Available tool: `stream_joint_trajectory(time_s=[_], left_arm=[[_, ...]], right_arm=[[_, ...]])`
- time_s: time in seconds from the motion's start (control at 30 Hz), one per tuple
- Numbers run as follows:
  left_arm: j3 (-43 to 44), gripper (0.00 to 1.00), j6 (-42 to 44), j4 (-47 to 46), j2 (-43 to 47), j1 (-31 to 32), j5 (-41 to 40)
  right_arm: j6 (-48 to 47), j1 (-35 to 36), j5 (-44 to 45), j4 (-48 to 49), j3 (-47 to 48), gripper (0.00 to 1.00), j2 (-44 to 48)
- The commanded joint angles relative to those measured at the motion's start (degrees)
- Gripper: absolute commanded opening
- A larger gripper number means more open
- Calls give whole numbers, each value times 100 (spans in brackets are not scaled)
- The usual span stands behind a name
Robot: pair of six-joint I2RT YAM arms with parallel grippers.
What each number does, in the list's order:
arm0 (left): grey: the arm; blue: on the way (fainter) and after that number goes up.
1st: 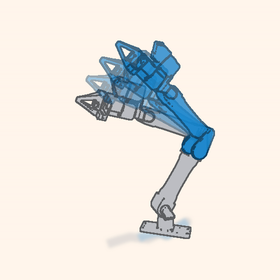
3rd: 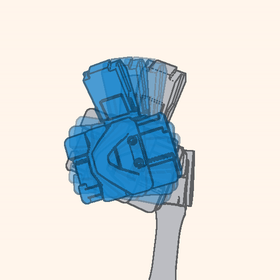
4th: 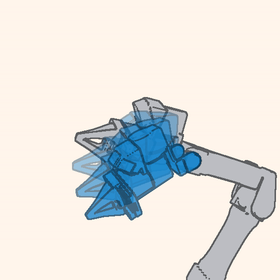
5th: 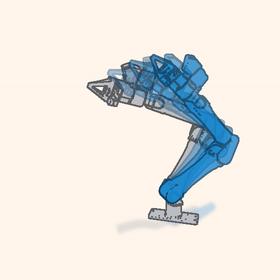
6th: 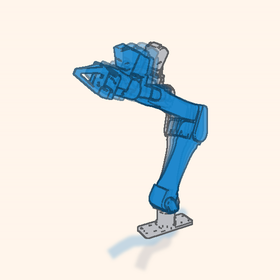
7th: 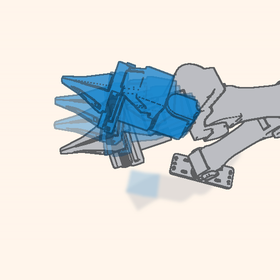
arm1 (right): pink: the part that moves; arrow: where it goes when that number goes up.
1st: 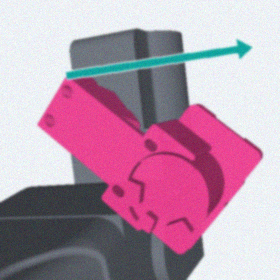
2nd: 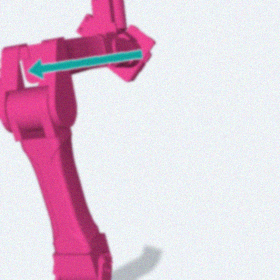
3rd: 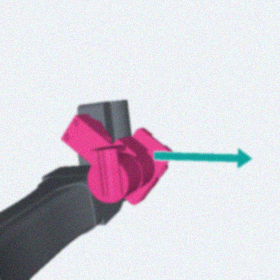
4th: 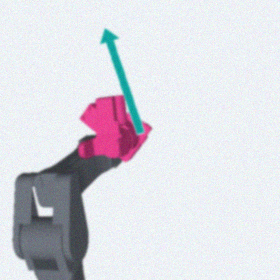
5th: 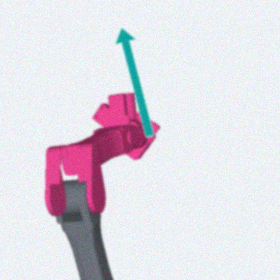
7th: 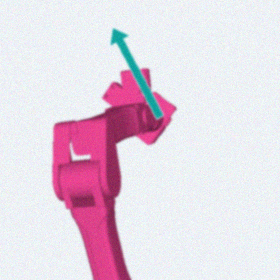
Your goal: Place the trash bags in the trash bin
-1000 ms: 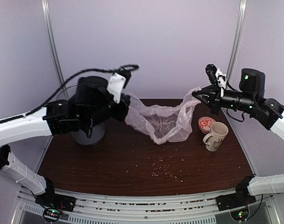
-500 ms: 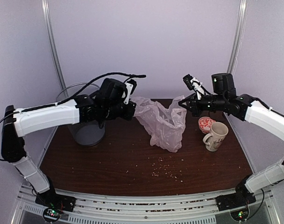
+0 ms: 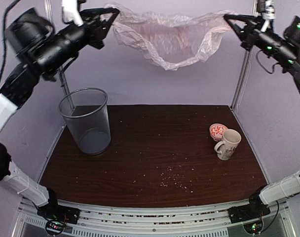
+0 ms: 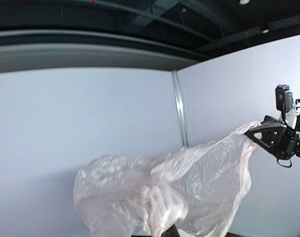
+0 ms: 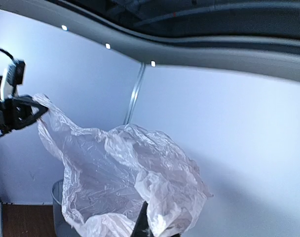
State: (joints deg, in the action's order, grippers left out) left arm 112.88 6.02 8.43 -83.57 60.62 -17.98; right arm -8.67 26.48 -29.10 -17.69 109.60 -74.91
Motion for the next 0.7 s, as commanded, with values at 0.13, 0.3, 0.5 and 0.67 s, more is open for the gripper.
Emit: stream_joint_trajectory(time_s=[0.13, 0.3, 0.5, 0.67], left_arm=[[-3932, 0, -1351, -382, -1059, -738, -1287], [-3932, 0, -1211, 406, -879, -94, -2013], [-3282, 0, -888, -77, 760, 147, -1289], [-3188, 0, -932, 5, 842, 143, -1472]], right_arm=[[-701, 95, 1638, 1123, -4531, 0, 28], [-996, 244, 683, -193, -4882, 0, 121], [-565, 289, -1445, -334, -4100, 0, 1651], [176, 244, -1285, -29, -3753, 0, 1518]])
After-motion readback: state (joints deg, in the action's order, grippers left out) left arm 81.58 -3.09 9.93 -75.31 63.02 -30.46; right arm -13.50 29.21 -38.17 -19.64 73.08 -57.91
